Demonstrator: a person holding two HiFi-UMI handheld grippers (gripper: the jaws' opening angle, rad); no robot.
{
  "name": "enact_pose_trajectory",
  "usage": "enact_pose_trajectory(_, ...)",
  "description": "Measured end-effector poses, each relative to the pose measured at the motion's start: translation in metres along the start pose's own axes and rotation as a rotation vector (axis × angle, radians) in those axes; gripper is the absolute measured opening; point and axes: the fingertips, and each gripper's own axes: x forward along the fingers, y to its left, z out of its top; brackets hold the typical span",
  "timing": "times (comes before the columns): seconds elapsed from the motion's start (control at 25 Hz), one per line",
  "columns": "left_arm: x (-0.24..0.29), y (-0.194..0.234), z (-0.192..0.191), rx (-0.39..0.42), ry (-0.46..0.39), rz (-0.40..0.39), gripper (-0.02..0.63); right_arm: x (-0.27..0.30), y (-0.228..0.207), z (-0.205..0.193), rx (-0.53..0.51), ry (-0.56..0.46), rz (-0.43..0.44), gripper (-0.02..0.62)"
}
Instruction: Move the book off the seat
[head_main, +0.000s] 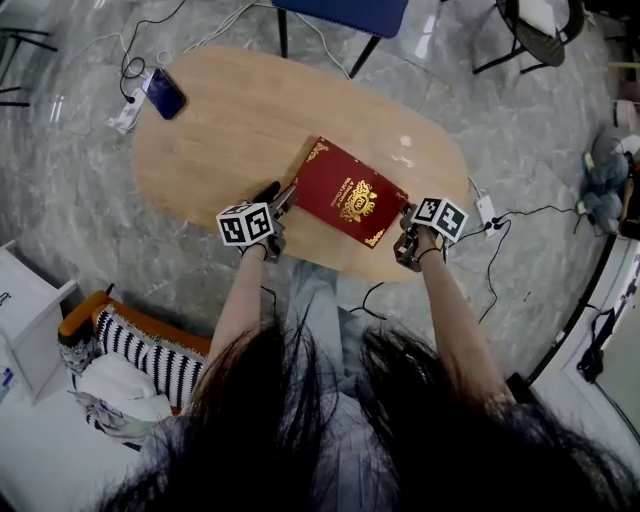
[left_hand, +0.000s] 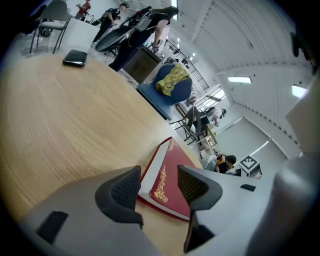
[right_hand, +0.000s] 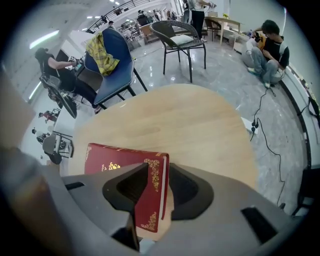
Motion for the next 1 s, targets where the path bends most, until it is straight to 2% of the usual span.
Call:
enact_pose_trajectory(0.16, -0.019, -0.012, 0.011, -0.066, -0.067, -0.043, 0.221, -0.019, -0.001, -0.001, -0.011, -0.049, 0.050, 0.137)
enact_pose_trajectory(0.32, -0.047, -0.036, 0.015, 0.003, -0.093, -0.063, 0.221, -0.049, -0.004, -0.003, -0.046, -0.133, 0.060, 0.130)
enact_pose_trajectory(0.56, -0.084, -0.084, -0.005, 0.032, -0.091, -0.120, 0.219, -0.112, 0.019, -0.015, -0.086, -0.257, 0.180, 0.087)
enact_pose_trajectory(1.0, -0.154, -0.215, -0.028, 0.223, -0.088, -0.303, 0.183, -0.219, 0.052, -0.083, -0.280, -0.333, 0.314, 0.063)
